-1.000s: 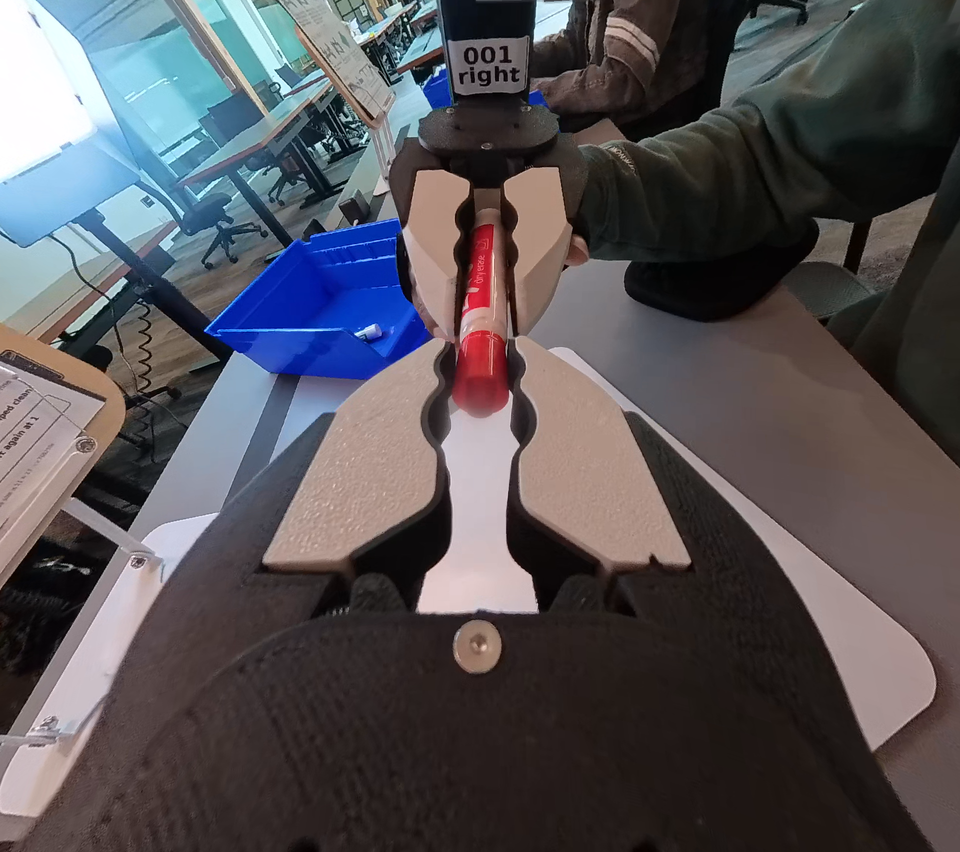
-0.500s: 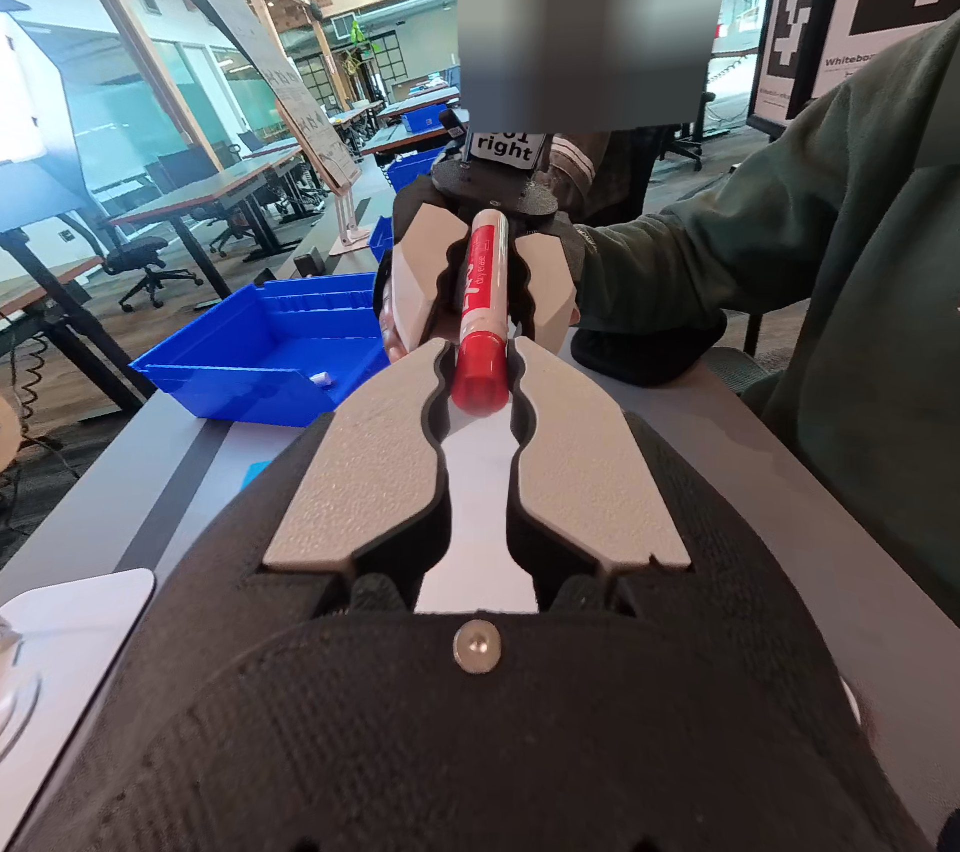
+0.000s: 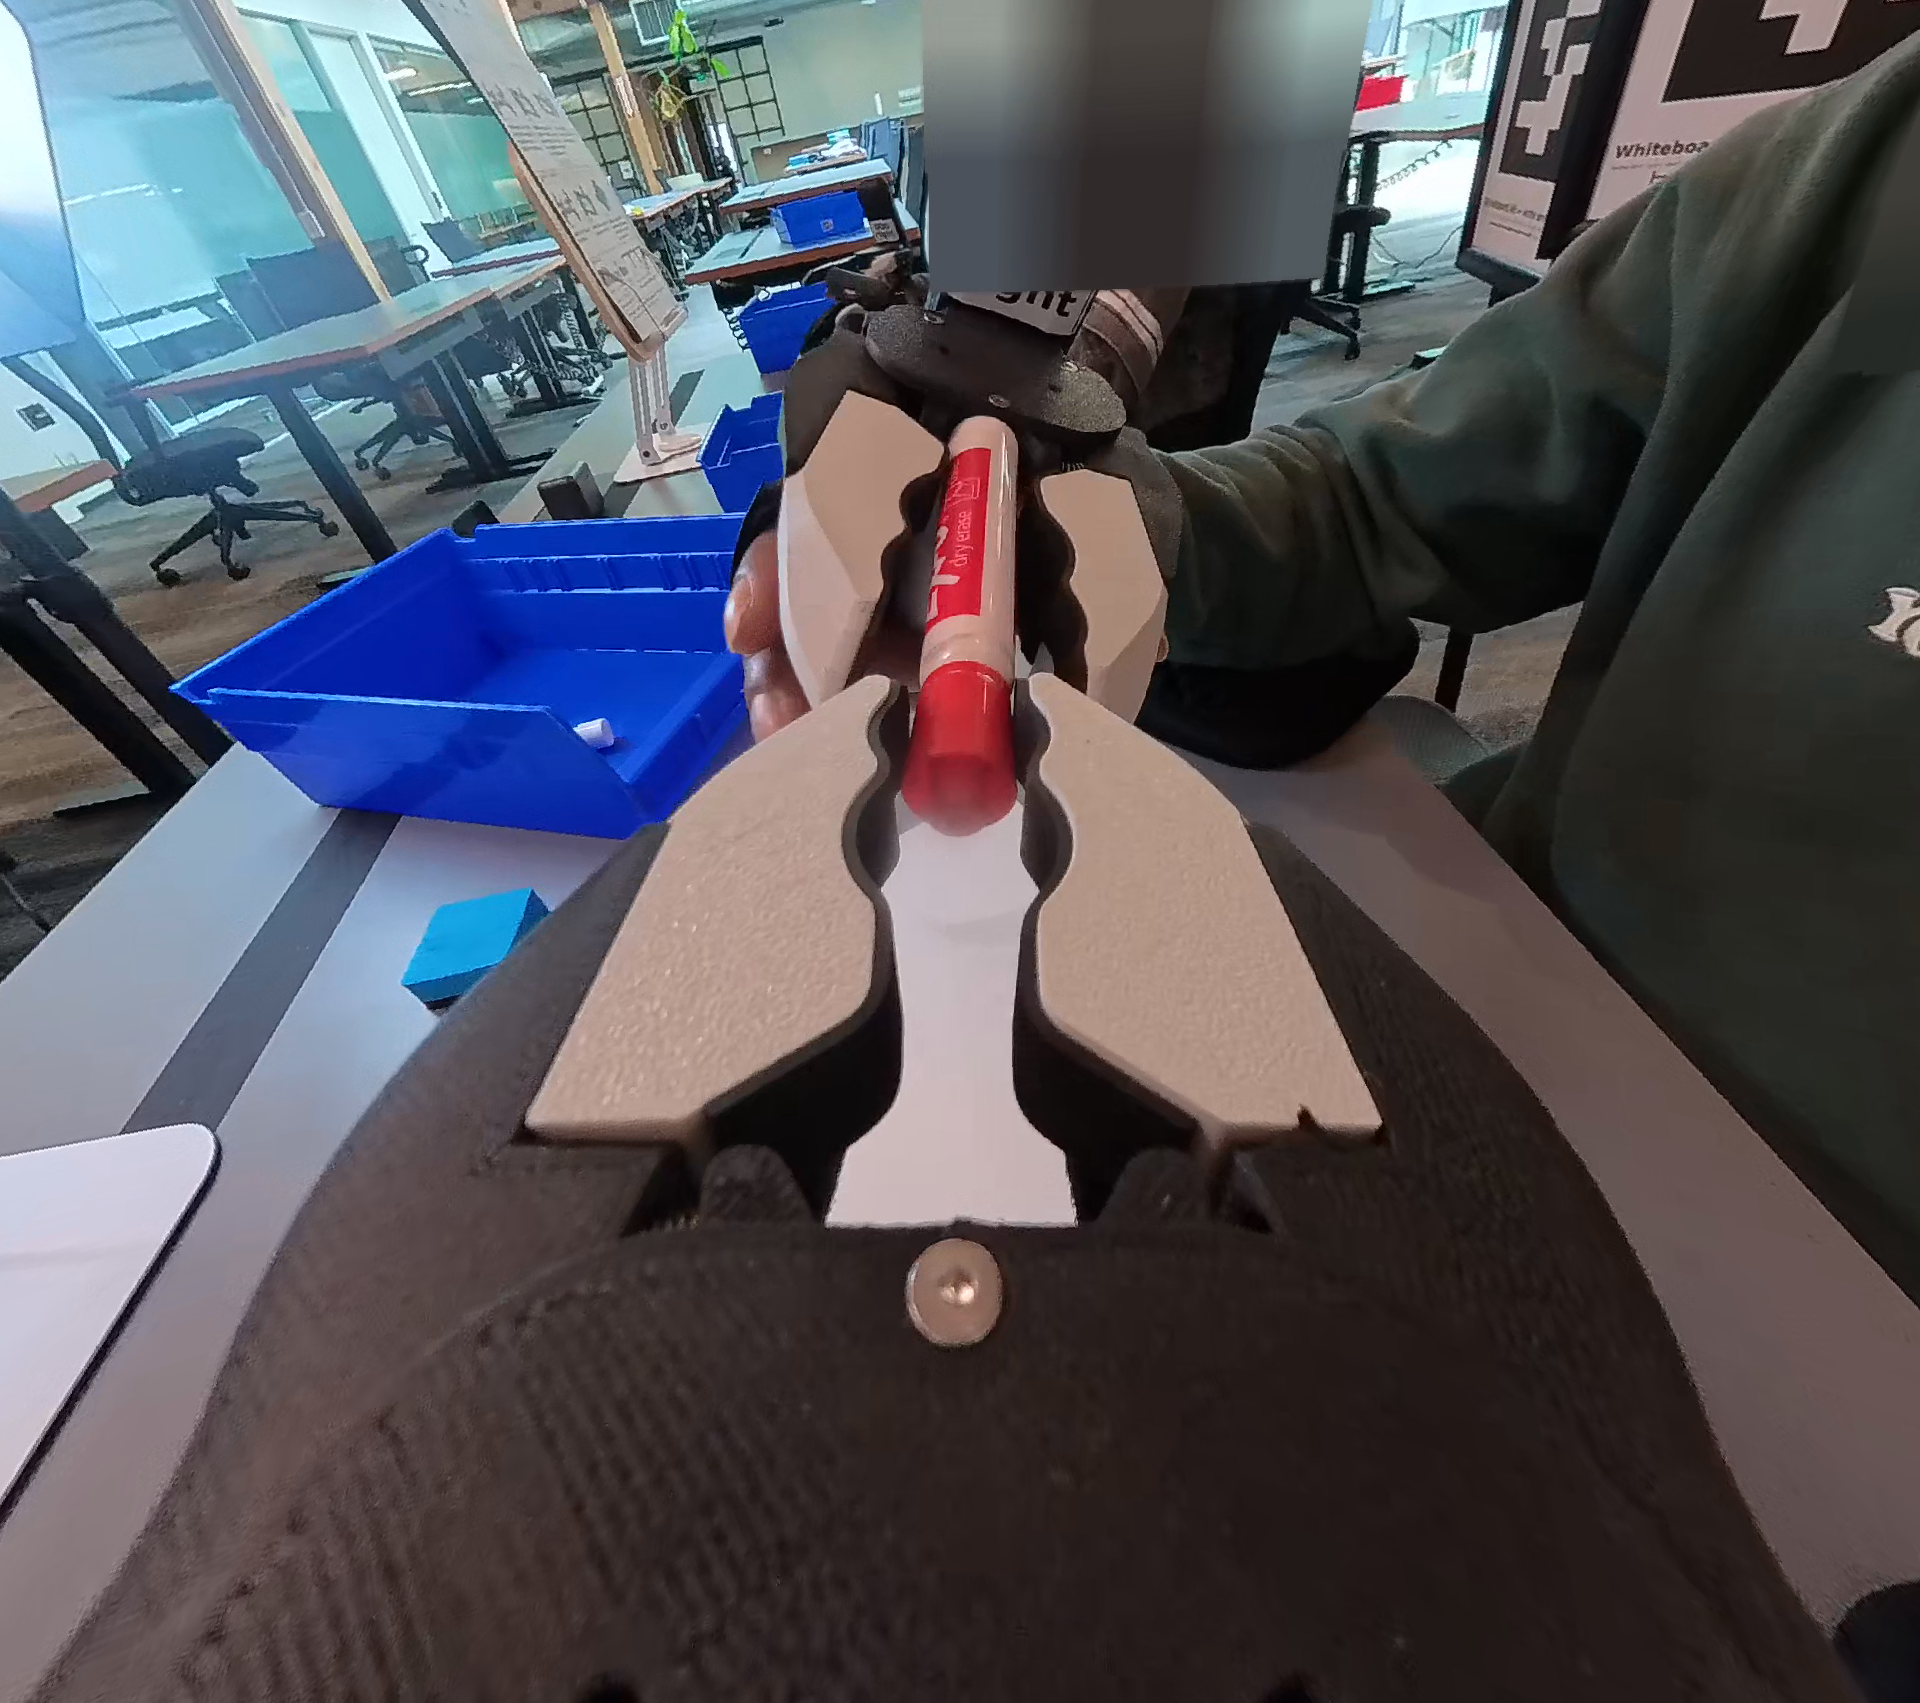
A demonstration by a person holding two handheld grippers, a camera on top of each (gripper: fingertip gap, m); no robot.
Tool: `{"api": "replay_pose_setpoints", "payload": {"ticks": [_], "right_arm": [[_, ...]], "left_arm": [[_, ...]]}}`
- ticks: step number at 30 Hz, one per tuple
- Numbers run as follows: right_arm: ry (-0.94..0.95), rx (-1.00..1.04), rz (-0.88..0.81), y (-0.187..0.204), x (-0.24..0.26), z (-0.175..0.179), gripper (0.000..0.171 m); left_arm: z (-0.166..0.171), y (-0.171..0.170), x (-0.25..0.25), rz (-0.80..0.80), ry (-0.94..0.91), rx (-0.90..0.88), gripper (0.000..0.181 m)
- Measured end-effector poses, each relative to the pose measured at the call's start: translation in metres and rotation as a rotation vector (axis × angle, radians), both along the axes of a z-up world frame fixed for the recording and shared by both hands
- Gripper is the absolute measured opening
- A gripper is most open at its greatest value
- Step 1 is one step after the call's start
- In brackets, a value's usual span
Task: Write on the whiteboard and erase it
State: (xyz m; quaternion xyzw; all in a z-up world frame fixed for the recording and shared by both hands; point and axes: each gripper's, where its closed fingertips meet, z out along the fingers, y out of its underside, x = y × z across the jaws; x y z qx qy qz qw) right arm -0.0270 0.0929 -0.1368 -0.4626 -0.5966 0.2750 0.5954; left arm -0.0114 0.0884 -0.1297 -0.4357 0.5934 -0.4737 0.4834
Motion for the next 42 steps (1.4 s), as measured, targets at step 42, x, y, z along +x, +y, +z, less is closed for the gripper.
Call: {"api": "replay_pose_setpoints", "payload": {"ticks": [42], "right_arm": [[0.04, -0.087, -0.04, 0.012, -0.005, -0.019, 0.036]], "left_arm": [[-0.027, 0.012, -0.003, 0.0, 0.109, -0.129, 0.02]]}}
